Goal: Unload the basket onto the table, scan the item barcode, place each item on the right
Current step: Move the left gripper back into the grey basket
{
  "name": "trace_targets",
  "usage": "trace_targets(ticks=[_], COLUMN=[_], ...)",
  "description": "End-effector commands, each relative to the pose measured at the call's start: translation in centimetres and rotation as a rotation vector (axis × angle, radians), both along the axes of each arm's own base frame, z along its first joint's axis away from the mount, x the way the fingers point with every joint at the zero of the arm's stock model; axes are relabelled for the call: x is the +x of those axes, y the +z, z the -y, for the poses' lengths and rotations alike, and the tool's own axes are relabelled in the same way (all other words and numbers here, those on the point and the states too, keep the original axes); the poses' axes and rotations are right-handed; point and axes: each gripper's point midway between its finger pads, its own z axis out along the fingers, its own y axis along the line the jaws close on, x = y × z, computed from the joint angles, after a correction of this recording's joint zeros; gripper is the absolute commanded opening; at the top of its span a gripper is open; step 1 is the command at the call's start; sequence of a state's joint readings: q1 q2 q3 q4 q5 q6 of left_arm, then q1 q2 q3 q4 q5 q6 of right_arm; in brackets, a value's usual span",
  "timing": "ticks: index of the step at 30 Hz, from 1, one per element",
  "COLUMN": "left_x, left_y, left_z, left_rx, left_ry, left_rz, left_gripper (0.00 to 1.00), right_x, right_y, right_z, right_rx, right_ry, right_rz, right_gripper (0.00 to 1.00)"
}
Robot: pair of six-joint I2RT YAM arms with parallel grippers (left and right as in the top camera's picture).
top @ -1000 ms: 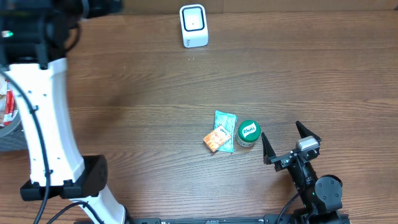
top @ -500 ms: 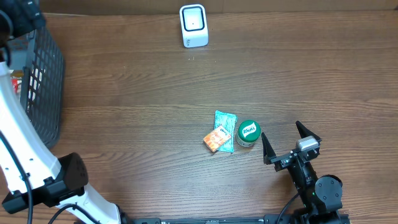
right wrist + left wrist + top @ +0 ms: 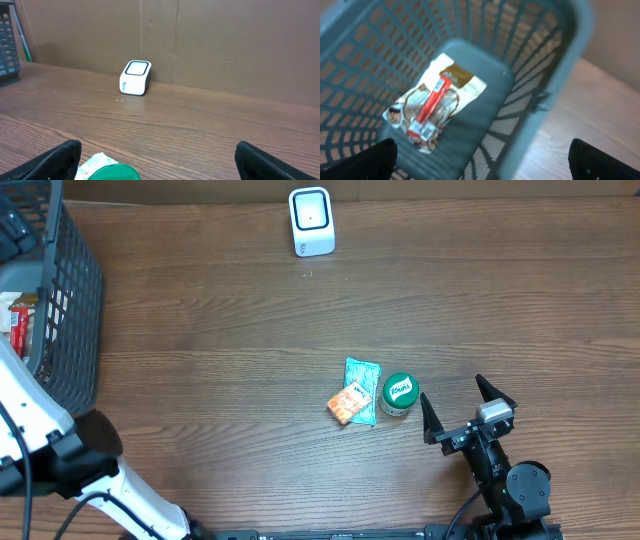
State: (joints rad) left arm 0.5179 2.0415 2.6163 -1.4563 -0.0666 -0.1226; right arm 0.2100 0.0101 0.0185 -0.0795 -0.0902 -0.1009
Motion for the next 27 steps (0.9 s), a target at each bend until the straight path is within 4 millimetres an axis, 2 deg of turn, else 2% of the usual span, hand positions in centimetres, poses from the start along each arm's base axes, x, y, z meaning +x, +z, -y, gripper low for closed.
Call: trace_targets(ticks=[1,11,12,15,19,23,27], left_x=[-1.1,-4.2,-4.7,-5.2,-4.8,-2.5,-1.8], left_y=[-2.8,-9.1,-10.4,-12.4,-15.2,-17.9,-20.4], left_z=[-3.1,-9.5,-10.5,-11.9,-12.9,-12.6,-12.9], left_rx=[0.002,-0.102,-0.121,-0.152,-0.194,-0.233,-0.234], left_ry=[0.065,0.203,0.223,0.247,0.214,0.056,-0.012], left_rz=[-0.094,-0.215,-0.234,-0.259,-0.281,-0.264,-0.298], left_gripper=[1.0,1.0,0.99,0.99,1.0,1.0,1.0], right_x=[0.0,0.0,0.0,0.0,0.0,0.0,0.0], right_y=[-0.3,-0.3,-0.3,-0.3,-0.3,-0.3,-0.3], right_z=[-0.1,-0.1,-0.1,-0.1,-0.1,-0.1,-0.1], right_rx=[0.004,0.003,0.003,0.003,0.003,0.003,0.003], right_ry=[0.006,0.006,0.006,0.006,0.006,0.006,0.006], right_rz=[-0.002,-0.002,-0.002,-0.002,-0.002,-0.002,-0.002], right_gripper=[1.0,1.0,1.0,1.0,1.0,1.0,1.0])
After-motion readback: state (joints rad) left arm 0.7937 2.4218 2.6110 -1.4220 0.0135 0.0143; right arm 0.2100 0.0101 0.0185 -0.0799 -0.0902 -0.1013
